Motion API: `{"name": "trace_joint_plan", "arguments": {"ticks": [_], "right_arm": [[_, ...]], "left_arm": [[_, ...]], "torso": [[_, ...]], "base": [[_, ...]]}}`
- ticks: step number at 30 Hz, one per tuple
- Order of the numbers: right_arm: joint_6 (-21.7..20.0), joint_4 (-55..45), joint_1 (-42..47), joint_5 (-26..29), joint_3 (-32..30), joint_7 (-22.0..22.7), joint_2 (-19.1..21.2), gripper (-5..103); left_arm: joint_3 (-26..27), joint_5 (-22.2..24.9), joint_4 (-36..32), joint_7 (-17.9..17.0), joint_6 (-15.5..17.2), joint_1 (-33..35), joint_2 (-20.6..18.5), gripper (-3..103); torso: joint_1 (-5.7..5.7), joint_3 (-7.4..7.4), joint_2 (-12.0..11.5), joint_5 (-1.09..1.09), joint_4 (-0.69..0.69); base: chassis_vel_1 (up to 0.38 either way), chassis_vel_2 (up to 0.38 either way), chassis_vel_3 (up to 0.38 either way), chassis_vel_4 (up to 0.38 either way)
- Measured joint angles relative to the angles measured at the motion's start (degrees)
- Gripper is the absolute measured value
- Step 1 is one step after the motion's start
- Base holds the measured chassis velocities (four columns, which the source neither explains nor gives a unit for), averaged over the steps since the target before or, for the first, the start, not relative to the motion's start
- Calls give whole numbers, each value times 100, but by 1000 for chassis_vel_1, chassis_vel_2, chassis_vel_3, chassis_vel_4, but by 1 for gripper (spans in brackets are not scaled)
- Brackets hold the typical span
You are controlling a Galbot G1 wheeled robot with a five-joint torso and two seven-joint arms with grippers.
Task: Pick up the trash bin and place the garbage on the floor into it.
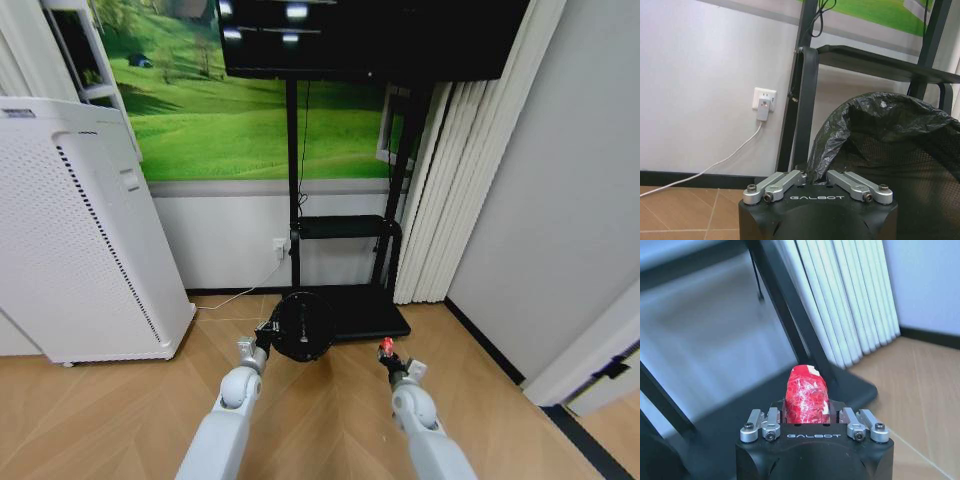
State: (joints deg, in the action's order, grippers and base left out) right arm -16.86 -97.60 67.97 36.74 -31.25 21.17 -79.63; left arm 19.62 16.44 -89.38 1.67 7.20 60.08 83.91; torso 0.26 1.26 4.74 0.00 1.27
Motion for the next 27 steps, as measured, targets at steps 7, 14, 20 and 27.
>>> {"name": "trace_joint_plan", "arguments": {"ticks": [7, 14, 20, 27], "right_arm": [[-394, -1688, 263, 916, 6, -21, -193, 46], [-665, -2394, 491, 744, 499, -233, -198, 46], [-691, -2261, 428, 164, 1185, -351, -116, 46], [-673, -1428, 106, -515, 1830, -278, -2, 44]], "left_arm": [[-238, -77, 233, -25, -22, -127, 136, 3], [-504, -177, 535, -41, -63, -312, 321, 3], [-692, -257, 767, -38, -99, -469, 522, 3], [-813, -270, 819, -37, -99, -558, 670, 3]], "torso": [[0, 0, 0, -1, 0], [0, 0, 0, 0, 1], [0, 0, 0, 0, 0], [0, 0, 0, 0, 0]], "base": [[0, 0, 0, 0], [0, 0, 0, 0], [0, 0, 0, 0], [0, 0, 0, 0]]}}
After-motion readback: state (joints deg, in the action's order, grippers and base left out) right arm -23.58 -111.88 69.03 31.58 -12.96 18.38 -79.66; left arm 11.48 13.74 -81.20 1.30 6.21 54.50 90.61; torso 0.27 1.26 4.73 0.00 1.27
